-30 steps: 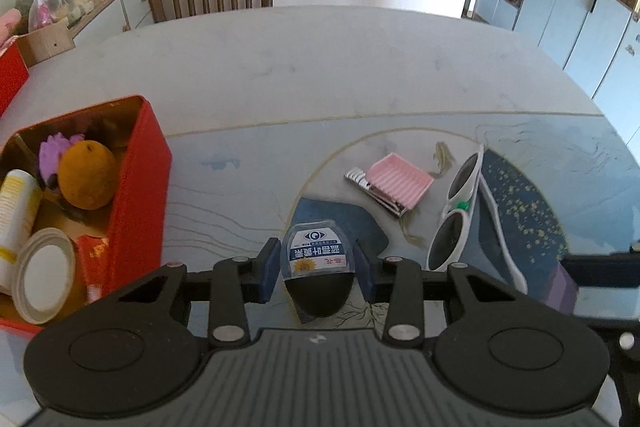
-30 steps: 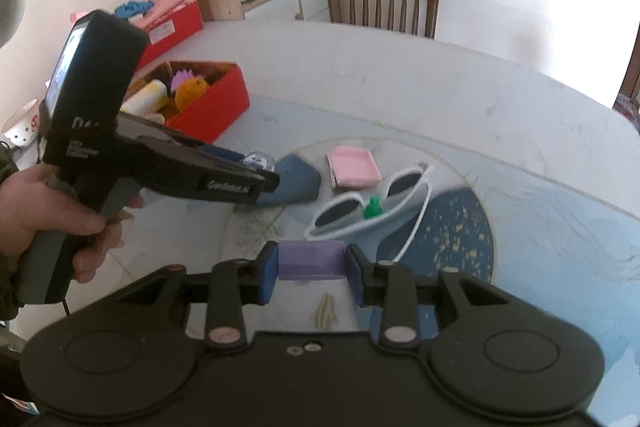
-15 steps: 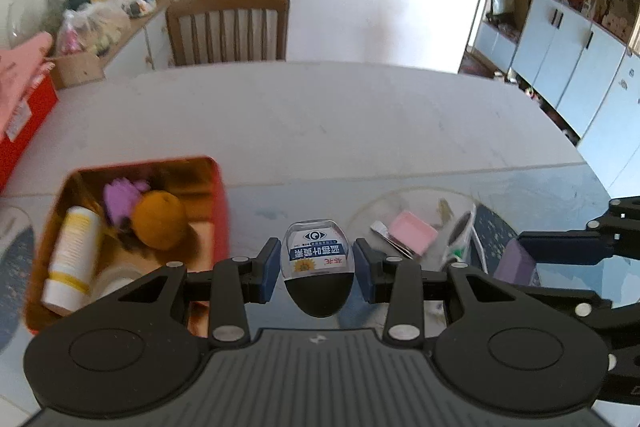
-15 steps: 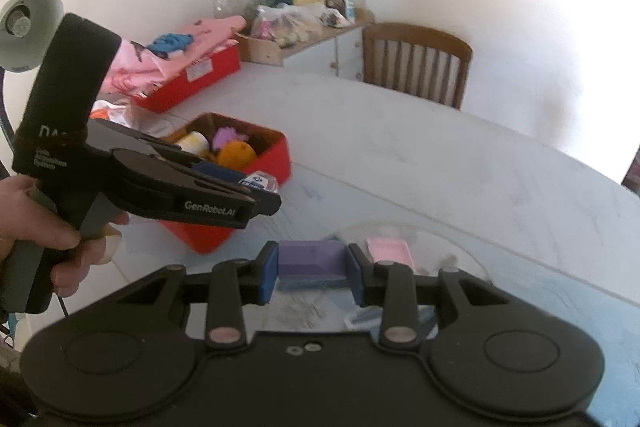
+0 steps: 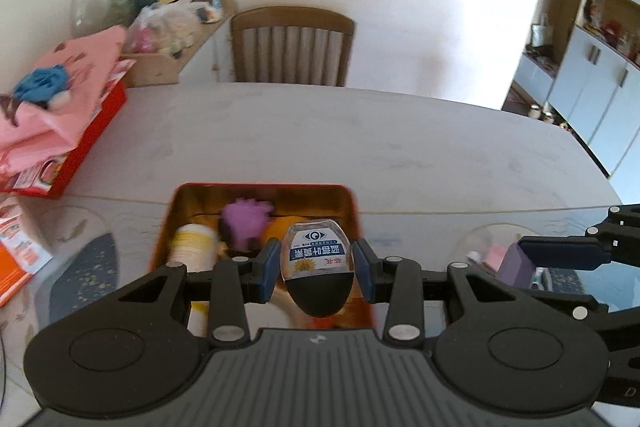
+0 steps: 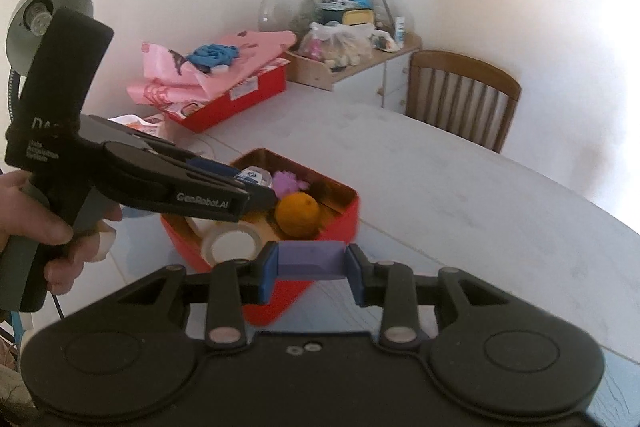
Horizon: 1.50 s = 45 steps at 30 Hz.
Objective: Organize rigid objects
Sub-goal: 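Carry the medicine box and purple eraser over the red tin, then open both tools to drop the box and eraser into the tin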
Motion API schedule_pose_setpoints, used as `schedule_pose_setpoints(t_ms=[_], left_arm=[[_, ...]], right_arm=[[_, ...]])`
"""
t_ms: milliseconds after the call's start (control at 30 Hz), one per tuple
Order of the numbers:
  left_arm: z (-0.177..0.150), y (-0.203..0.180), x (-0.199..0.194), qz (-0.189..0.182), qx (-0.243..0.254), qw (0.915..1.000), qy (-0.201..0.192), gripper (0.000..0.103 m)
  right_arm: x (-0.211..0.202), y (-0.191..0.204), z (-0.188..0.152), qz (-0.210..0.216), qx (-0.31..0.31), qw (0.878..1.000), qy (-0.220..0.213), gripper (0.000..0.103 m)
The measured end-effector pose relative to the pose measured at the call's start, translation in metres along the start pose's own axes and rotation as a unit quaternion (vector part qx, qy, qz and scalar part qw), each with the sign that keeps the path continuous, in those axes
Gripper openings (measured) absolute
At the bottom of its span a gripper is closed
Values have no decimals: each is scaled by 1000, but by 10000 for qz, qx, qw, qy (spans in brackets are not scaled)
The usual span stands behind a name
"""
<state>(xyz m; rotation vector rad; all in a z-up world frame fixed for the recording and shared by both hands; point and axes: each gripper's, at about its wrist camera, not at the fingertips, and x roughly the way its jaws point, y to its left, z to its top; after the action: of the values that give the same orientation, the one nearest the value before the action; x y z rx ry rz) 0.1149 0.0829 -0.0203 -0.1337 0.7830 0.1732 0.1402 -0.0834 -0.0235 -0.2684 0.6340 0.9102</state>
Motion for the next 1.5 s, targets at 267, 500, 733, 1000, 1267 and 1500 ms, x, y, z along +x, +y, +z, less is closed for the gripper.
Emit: schedule_pose_setpoints(t_ms=[267,500,733,1000,1267,1500], left_arm=[[5,50,17,132,-110,9997,154,38],[9,76,47,27,-117,9992,384,38],[14,83,72,-3,111,9989,451,38],[21,91,100,53,267,9982,537,38],[25,92,111,75,333,9977,585,38],[26,98,114,58,119,9977,667,39]], right_arm=[[50,26,20,-14,-241,9995,218,35],[102,41,27,-209,-528,9966,603,35],[141,50,25,-308,-572,9938,906,35],[164,53,23,-414,-546,9914,1113,35],[171,54,16,-478,-520,9892,1286,36],[163,49,15,-444,-327,9908,1239,39]])
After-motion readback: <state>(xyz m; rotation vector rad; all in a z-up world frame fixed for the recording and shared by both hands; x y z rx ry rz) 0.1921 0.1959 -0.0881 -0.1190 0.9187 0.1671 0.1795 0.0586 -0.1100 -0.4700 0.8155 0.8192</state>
